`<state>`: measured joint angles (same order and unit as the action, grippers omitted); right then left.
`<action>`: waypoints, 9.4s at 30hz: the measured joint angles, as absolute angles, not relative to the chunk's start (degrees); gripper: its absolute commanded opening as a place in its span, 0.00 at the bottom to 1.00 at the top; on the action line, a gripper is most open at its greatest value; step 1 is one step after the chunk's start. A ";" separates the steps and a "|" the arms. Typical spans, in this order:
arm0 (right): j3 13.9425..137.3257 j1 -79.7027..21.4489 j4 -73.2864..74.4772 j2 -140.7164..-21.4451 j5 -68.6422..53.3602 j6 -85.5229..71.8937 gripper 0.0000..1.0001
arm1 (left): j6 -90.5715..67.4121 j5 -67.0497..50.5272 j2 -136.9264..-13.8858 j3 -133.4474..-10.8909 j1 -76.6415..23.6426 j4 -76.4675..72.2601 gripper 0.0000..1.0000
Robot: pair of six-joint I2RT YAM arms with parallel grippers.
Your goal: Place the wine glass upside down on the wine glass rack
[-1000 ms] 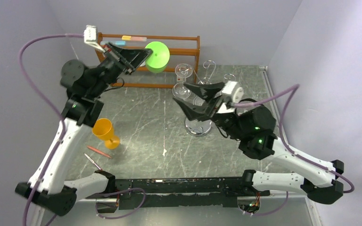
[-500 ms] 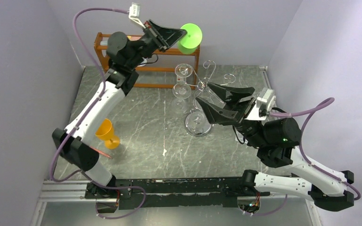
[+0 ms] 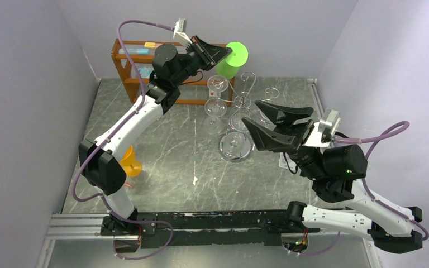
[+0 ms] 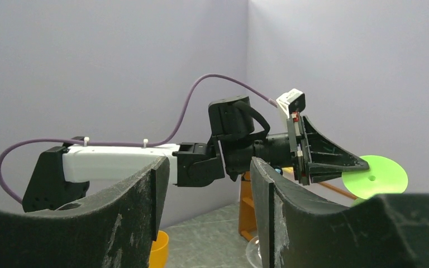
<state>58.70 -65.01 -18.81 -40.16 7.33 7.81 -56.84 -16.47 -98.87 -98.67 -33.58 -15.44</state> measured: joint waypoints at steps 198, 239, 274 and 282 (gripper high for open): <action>52.38 -65.01 -17.23 -39.62 9.37 -3.62 0.60 | -25.65 20.05 -59.77 -55.18 -18.02 45.30 0.05; 77.60 -65.43 -18.57 -72.34 22.22 -48.82 0.66 | -45.63 -7.35 -35.18 -58.11 -17.98 -19.99 0.05; 86.32 -66.94 -31.83 -85.32 24.75 -59.99 0.33 | -59.64 -13.76 -32.73 -47.37 -17.93 -37.87 0.05; 88.62 -66.87 -30.79 -87.37 24.45 -61.36 0.04 | -60.34 -13.85 -31.24 -45.30 -17.87 -37.76 0.06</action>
